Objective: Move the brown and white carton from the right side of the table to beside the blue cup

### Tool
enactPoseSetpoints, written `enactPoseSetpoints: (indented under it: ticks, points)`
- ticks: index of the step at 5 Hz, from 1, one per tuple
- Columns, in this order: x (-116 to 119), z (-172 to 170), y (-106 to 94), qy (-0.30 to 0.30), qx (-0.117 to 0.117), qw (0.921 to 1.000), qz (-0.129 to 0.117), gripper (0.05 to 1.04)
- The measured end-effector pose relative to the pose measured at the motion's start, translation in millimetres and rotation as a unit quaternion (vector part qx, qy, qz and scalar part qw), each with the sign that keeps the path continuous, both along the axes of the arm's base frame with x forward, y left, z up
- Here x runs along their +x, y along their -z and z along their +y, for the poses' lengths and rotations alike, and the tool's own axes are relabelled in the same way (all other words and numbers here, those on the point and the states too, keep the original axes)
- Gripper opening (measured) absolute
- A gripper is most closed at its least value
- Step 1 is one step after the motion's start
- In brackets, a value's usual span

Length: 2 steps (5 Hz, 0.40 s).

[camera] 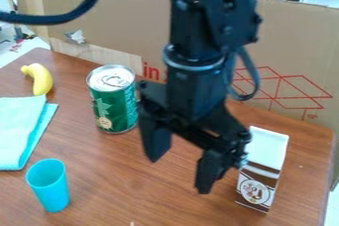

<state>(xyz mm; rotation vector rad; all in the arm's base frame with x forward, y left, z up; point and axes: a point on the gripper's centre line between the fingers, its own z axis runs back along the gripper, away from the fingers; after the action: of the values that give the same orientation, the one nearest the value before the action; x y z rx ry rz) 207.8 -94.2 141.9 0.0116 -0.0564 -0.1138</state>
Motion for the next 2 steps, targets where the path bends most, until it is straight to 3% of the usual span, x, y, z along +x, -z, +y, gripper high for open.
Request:
enactPoseSetpoints:
  ticks: [2]
  points:
    - [48.4,-9.0,-8.0,0.003,-0.001,0.9941,-0.108,1.000]
